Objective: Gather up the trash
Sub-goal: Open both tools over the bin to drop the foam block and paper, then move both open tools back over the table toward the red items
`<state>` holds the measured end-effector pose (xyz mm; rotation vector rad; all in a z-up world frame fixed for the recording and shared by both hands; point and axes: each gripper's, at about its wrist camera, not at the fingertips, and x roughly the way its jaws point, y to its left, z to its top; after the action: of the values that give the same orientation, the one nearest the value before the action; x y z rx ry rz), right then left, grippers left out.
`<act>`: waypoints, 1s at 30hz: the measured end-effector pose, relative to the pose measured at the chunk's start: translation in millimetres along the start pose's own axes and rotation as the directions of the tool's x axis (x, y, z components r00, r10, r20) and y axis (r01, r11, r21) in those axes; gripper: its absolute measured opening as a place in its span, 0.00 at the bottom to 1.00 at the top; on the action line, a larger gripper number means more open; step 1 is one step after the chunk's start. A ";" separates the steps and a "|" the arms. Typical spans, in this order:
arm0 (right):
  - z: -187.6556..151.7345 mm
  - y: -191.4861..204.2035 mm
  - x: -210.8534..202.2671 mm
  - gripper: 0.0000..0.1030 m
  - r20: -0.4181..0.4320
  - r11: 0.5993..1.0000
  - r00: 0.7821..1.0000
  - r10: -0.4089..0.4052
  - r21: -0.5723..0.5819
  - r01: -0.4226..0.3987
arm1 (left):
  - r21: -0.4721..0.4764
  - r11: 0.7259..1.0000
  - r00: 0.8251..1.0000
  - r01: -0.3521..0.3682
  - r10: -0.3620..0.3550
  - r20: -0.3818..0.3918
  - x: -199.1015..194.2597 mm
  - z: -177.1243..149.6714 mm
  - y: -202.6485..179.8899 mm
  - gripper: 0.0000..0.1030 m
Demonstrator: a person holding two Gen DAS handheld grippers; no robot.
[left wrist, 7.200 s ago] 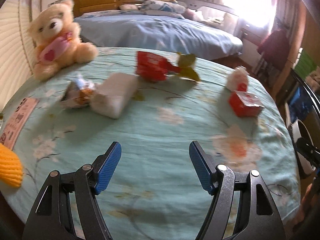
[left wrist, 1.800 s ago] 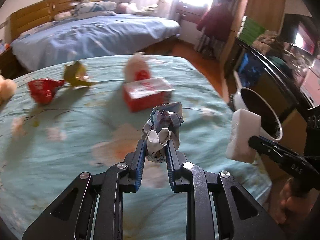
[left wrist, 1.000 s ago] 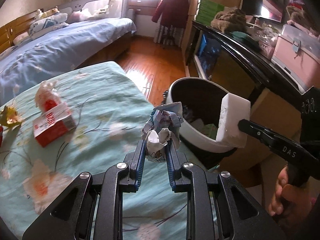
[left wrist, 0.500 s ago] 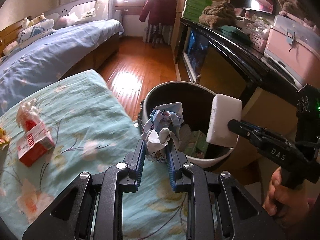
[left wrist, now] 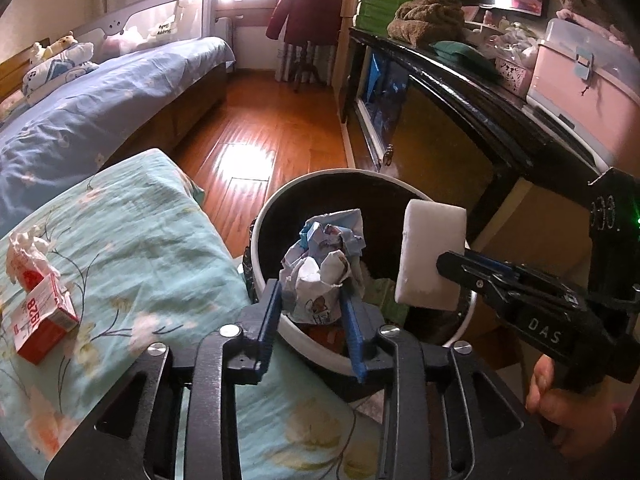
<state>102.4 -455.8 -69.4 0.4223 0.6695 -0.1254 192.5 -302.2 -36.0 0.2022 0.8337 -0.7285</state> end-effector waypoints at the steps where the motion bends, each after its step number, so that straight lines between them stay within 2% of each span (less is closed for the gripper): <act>1: 0.5 -0.9 0.5 0.34 -0.002 1.000 1.000 0.004 0.006 -0.004 | 0.001 1.000 1.000 0.000 0.000 -0.002 1.0 0.3 -0.1 0.39; 2: 0.8 -1.4 0.9 0.34 -0.003 1.000 1.000 0.006 0.010 -0.006 | 0.001 1.000 1.000 -0.001 0.001 -0.003 1.9 0.5 0.1 0.42; 4: 1.0 -3.7 -0.1 0.48 0.000 1.000 1.000 0.010 0.024 -0.010 | -0.003 1.000 1.000 -0.002 0.002 -0.001 2.0 0.0 0.3 0.54; 5: 1.3 -4.4 0.0 0.52 0.002 0.999 1.000 0.014 0.030 -0.015 | -0.005 1.000 1.000 -0.001 0.001 0.002 1.4 -0.6 0.6 0.56; 9: -0.3 -3.4 -2.8 0.52 0.009 0.999 1.000 0.028 0.046 -0.028 | -0.014 1.000 1.000 -0.003 0.003 0.009 -4.3 -6.0 3.7 0.59; 11: -1.0 -1.3 -4.6 0.58 0.013 0.998 0.999 0.039 0.049 -0.040 | -0.023 1.000 1.000 -0.013 0.013 0.015 -9.3 -11.4 8.4 0.62; 13: -2.9 3.7 -7.0 0.78 0.019 0.997 0.998 0.060 0.050 -0.061 | -0.031 0.999 0.999 -0.032 0.033 0.025 -15.4 -20.3 14.8 0.65; 21: -8.5 38.4 -7.2 0.80 0.012 0.992 0.992 0.129 -0.005 -0.129 | -0.137 0.984 0.993 -0.111 0.117 0.035 -43.3 -59.4 59.3 0.69; 30: -23.4 94.3 3.7 0.84 -0.044 0.973 0.978 0.206 -0.101 -0.210 | -0.273 0.936 0.971 -0.222 0.237 0.021 -76.6 -102.9 125.3 0.71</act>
<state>115.1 -360.3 -56.2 0.3916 0.6571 0.1155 178.8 -125.4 -62.5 0.0336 0.8330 -0.3935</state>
